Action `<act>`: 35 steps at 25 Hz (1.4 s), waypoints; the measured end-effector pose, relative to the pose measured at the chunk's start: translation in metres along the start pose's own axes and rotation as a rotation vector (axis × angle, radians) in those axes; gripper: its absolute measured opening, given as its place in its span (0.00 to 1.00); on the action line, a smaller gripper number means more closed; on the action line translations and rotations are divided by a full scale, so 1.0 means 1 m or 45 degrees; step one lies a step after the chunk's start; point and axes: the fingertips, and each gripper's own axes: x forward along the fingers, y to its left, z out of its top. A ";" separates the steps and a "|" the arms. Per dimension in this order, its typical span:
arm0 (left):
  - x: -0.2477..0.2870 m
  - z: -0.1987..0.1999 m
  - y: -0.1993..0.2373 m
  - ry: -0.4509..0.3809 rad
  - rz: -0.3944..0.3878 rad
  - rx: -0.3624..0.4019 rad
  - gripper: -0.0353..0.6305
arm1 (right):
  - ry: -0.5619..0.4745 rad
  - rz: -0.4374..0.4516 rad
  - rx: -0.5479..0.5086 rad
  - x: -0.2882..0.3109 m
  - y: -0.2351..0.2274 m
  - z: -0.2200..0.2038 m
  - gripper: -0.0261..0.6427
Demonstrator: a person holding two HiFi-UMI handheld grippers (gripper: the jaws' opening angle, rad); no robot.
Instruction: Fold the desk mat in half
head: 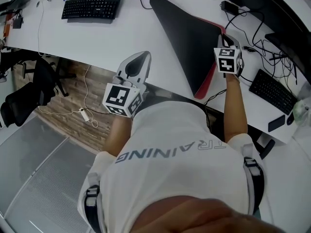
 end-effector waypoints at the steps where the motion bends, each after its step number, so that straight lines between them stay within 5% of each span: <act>1: 0.000 0.000 0.000 0.000 0.003 -0.004 0.10 | 0.018 -0.014 -0.009 0.004 -0.004 -0.002 0.09; 10: -0.010 -0.001 0.004 -0.020 0.023 -0.030 0.10 | 0.118 -0.127 -0.006 0.019 -0.018 -0.018 0.15; 22: -0.033 0.040 -0.003 -0.182 -0.129 0.053 0.10 | -0.153 -0.292 0.109 -0.081 -0.012 0.046 0.21; 35: -0.096 0.090 0.012 -0.364 -0.274 0.181 0.10 | -0.475 -0.481 0.147 -0.234 0.050 0.114 0.11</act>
